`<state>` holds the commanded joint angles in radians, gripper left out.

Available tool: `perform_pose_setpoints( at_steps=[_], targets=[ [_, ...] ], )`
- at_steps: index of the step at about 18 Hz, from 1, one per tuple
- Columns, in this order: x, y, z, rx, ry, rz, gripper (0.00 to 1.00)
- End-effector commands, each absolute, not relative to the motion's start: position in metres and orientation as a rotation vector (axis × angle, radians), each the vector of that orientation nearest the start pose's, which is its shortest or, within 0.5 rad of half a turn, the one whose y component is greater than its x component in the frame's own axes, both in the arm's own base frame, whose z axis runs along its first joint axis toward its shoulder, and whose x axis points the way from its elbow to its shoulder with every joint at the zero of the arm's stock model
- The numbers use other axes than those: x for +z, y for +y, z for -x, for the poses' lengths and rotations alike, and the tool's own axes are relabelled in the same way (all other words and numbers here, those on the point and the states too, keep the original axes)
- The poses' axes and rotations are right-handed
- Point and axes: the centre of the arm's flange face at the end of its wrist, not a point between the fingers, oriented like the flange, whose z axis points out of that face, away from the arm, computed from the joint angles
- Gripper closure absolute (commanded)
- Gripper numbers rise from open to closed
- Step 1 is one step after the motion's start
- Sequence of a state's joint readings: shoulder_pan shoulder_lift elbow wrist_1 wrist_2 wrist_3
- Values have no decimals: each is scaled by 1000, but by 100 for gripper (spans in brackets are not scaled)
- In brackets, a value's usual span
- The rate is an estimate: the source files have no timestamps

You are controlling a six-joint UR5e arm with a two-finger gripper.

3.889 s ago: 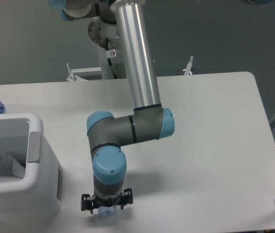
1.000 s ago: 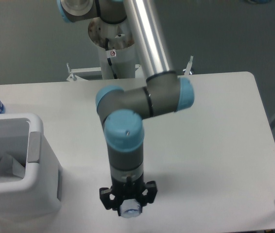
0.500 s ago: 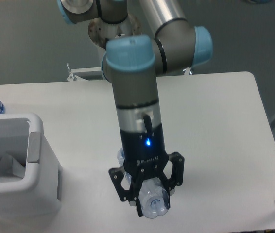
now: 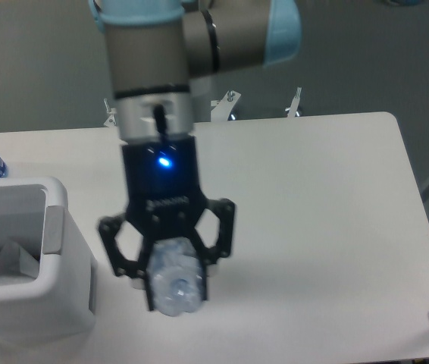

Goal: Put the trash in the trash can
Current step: 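Lift the bottle and carry it toward the trash bin, then lower the bottle into the trash bin and open the gripper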

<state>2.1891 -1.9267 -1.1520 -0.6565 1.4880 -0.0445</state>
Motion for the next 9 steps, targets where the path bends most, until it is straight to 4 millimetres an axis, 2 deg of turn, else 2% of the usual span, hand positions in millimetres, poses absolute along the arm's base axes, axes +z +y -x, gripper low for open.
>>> perform_pose_setpoints(
  at_steps=[9],
  targets=[
    [614,664,193,164,-526,2100,48]
  ],
)
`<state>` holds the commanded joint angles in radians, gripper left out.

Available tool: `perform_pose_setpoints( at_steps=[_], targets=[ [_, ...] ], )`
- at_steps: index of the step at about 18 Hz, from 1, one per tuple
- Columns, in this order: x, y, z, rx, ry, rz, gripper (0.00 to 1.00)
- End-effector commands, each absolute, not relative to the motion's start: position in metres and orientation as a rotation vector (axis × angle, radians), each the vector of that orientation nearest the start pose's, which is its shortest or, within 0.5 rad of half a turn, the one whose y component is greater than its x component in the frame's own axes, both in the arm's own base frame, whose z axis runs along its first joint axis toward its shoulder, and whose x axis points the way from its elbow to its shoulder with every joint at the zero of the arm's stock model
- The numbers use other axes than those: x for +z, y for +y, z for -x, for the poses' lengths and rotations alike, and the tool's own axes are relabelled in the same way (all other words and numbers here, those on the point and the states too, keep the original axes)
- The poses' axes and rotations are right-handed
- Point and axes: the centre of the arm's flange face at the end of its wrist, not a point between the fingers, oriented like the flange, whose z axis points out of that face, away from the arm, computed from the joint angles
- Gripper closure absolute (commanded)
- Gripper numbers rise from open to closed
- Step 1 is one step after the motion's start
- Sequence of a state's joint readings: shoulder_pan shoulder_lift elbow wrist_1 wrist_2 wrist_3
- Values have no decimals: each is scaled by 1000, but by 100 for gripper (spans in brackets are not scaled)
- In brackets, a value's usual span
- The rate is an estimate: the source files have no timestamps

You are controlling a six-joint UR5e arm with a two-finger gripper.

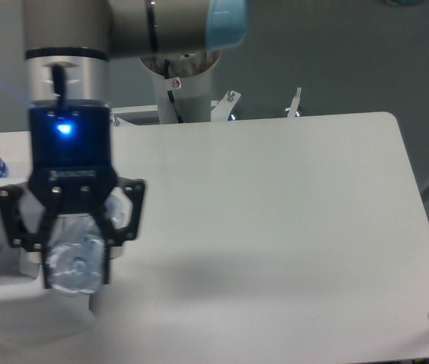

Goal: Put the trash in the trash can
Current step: 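Lower the bottle into the trash bin and open the gripper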

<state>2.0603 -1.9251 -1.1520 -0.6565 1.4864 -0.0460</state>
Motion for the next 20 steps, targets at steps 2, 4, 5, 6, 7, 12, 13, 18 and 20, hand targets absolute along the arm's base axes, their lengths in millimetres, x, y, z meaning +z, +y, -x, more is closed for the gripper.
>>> perform_pose_setpoints(
  at_steps=[2,4,5,6,7,12,13,18,20],
  targets=[
    [616,669,172,147,-492,2104,48],
    [614,675,149,127,-454,2115,48],
    [612,678,142,120,-445,2120,48],
    [607,680,136,113,-436,2131,48],
    [605,682,134,110,-431,2133,48],
    [585,696,119,88,-411,2167,46],
    [578,699,119,87,-409,2179,37],
    [567,705,123,103,-387,2198,0],
    [570,701,121,101,-390,2197,0]
  ],
)
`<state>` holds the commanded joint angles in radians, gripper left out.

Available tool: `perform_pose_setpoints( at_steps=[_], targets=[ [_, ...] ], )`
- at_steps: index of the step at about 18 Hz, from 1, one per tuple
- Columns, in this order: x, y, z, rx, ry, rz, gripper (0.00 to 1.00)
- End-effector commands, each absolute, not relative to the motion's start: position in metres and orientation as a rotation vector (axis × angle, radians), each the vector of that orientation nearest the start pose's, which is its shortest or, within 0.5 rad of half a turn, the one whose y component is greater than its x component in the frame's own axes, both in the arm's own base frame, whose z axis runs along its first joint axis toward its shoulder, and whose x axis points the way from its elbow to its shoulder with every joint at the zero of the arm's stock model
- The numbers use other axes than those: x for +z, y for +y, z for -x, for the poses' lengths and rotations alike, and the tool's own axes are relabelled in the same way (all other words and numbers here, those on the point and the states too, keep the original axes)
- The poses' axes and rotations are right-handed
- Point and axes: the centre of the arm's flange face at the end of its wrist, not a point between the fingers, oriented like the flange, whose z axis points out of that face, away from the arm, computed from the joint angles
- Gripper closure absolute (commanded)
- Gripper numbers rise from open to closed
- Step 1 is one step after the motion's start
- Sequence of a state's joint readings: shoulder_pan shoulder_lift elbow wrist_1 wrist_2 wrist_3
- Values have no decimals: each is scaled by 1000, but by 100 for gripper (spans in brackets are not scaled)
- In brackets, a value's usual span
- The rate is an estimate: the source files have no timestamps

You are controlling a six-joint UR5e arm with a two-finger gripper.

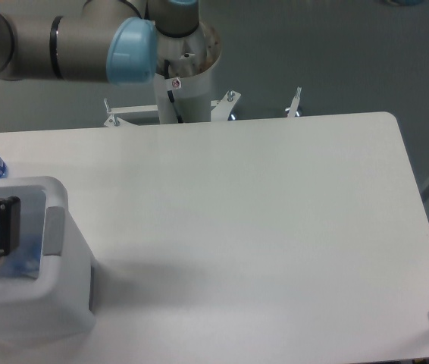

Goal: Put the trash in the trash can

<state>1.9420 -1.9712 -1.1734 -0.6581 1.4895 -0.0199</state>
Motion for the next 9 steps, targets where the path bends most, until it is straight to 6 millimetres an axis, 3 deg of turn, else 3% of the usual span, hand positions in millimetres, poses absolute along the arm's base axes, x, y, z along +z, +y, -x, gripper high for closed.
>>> perform_pose_setpoints(
  at_steps=[3,7,9],
  targets=[
    [567,695,127,127,-406,2209,0],
    [557,672,196,388,-585,2217,0],
    [555,663,216,542,-596,2236,0]
  ],
)
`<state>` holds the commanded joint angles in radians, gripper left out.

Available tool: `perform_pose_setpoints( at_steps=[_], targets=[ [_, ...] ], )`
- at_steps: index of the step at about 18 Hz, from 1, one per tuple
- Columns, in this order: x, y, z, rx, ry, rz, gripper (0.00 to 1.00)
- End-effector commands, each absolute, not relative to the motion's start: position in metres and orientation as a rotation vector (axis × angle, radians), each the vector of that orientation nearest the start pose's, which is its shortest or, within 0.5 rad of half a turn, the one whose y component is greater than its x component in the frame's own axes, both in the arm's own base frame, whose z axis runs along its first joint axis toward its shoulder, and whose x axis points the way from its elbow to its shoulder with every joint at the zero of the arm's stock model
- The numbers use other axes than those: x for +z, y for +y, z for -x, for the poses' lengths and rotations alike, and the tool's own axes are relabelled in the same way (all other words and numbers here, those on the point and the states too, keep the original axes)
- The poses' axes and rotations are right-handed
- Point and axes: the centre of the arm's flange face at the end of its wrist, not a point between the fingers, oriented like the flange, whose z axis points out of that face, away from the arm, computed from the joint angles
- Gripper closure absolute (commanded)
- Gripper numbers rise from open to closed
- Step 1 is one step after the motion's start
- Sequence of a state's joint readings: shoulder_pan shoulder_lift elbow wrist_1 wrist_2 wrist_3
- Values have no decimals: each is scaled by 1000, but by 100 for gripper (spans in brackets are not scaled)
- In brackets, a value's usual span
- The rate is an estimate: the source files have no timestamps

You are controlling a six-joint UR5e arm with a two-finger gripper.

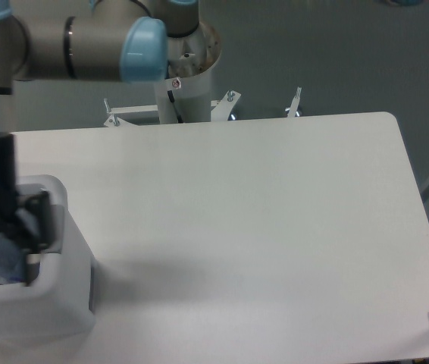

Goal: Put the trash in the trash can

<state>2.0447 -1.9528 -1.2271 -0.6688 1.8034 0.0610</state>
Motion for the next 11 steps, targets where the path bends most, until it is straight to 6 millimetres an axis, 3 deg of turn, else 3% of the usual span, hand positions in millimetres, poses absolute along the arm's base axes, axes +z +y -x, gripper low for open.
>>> perform_pose_setpoints(
  at_steps=[4,7,11],
  targets=[
    [529,640,255,701,-560,2357,0],
    [535,602,297,772,-483,2505,0],
    [542,565,313,765,-346,2728,0]
  ],
)
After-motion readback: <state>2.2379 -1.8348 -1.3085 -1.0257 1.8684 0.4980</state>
